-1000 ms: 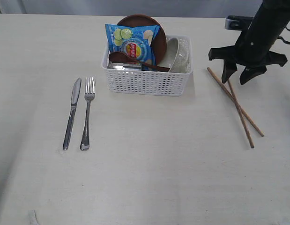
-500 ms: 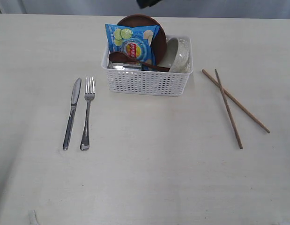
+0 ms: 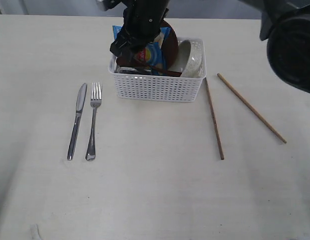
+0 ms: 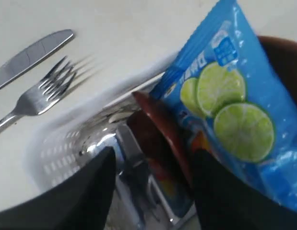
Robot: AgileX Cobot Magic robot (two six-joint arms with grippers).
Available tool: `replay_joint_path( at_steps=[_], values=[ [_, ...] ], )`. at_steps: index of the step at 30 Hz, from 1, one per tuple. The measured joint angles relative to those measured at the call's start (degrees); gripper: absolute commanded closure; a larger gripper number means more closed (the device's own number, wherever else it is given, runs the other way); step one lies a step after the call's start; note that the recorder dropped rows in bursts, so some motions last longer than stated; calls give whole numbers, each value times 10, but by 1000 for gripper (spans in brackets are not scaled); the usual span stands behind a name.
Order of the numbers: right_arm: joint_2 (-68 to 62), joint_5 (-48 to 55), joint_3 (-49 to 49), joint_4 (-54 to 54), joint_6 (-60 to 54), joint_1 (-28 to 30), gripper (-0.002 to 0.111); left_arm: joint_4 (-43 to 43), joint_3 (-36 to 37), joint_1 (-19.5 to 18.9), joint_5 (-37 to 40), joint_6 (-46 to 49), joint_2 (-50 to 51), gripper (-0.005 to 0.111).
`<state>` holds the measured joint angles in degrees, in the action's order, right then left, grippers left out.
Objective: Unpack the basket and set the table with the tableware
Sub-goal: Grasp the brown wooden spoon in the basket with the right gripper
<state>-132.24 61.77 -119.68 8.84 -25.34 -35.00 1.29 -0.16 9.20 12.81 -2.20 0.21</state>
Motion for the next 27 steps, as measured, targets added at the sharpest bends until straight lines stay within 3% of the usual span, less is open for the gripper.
replay_joint_path(
  at_steps=[10, 13, 17, 27],
  values=[
    [-70, 2, -73, -12, 1, 0, 62, 0, 0, 0, 0, 0, 0, 107],
    [-73, 0, -74, -14, 1, 0, 87, 0, 0, 0, 0, 0, 0, 107],
    [-79, -6, -74, -31, 0, 0, 109, 0, 0, 0, 0, 0, 0, 107],
    [-49, 6, -85, -35, -1, -10, 109, 0, 0, 0, 0, 0, 0, 107]
  ],
)
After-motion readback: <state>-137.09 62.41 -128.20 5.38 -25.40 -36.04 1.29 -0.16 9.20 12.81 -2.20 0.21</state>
